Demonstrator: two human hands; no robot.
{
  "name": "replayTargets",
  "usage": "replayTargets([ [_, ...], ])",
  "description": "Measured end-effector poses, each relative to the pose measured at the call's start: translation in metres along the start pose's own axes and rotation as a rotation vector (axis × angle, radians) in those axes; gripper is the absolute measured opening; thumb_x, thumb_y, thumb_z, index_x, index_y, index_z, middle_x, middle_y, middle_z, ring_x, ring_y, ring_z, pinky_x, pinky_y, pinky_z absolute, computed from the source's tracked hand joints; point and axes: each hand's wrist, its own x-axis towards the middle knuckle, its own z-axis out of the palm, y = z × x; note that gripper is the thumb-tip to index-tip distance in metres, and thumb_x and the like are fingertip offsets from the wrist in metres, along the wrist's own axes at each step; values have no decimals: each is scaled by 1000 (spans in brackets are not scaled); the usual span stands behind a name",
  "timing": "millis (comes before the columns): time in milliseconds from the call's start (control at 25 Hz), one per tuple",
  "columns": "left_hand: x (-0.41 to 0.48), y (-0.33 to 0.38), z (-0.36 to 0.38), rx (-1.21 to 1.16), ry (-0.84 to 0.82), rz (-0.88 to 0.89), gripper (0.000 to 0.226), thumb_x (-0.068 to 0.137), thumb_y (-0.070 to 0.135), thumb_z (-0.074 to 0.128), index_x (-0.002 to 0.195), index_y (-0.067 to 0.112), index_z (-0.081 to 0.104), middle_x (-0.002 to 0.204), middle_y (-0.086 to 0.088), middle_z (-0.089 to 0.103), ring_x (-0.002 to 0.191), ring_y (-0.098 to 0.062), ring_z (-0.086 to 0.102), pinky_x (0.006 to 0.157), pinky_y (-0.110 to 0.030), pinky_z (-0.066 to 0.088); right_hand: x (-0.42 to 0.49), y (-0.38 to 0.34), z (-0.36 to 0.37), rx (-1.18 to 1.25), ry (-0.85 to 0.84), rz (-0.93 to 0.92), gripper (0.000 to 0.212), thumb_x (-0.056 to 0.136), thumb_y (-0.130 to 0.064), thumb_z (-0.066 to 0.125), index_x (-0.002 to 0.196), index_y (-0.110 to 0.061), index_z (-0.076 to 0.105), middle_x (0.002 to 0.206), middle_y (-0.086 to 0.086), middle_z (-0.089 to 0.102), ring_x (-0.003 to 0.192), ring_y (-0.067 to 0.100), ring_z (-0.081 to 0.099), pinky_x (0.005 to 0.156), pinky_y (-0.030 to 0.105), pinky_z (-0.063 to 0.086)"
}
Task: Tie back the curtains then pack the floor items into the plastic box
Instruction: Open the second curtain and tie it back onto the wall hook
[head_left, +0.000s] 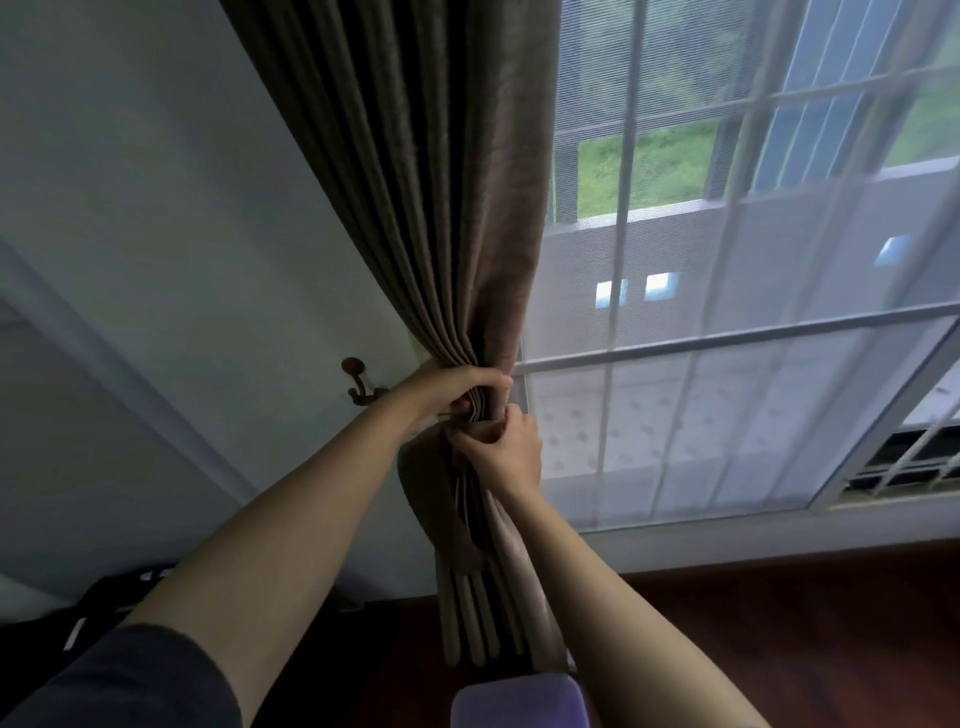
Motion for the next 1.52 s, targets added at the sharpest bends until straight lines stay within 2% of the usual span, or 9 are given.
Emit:
replayTargets([
  [280,-18,-7,-29,-23,-224,139,32,66,6,68,98,8,66,98,-9,70,94,-19,66,86,-31,54,7,3,6,-64,71,-71,40,68,-40,66,103,-22,54,101,0,58,92,24,59,76,44,52],
  [360,-20,-36,-46,-53,-105,162,39,76,0,66,112,15,60,115,-10,66,99,-18,65,83,-26,54,7,5,4,-82,43,-91,39,69,-38,65,102,-23,54,101,-1,58,90,25,59,77,45,52],
  [440,-28,-72,-51,184,100,77,49,81,3,63,125,22,51,132,-5,55,106,-15,59,83,-22,49,6,6,3,-87,21,-109,37,70,-37,65,102,-23,54,101,-2,57,88,23,59,76,43,52],
  [560,-34,-105,-26,384,60,64,61,82,12,66,138,16,41,140,-1,44,111,-21,56,88,-27,46,3,8,-1,-119,-10,-138,37,69,-36,65,102,-25,54,99,-4,56,86,19,57,72,36,49],
  [880,-24,-106,3,466,196,251,25,93,16,47,112,11,64,110,-12,69,100,-27,64,85,-37,51,-3,-4,-20,-109,-208,-212,57,54,-44,73,105,-29,52,99,-8,62,87,10,59,66,22,45],
  [1040,-26,-103,10,400,215,234,27,94,14,44,113,11,63,109,-11,69,100,-28,64,85,-36,51,2,-17,-25,-295,-270,-221,60,62,-70,62,109,-33,56,102,-9,65,91,13,61,77,33,53],
  [1280,-31,-107,-28,1016,402,406,33,86,32,34,85,16,62,87,-3,68,96,-25,53,72,-34,32,-8,-19,-24,-443,-83,-145,45,83,-56,46,113,-24,54,97,-4,50,93,22,57,74,34,46],
  [1400,-29,-99,-50,1169,515,490,19,78,29,53,73,17,67,70,0,69,77,-27,60,62,-31,34,-12,-16,-19,-408,-68,-152,43,83,-54,44,114,-26,52,97,-3,50,88,22,55,73,35,46],
  [1520,-25,-71,-52,1005,562,542,9,78,19,67,80,11,68,76,1,62,73,-23,57,57,-28,36,-15,-13,-19,-367,-75,-135,38,85,-49,45,114,-25,51,97,-3,48,83,21,49,71,32,41],
])
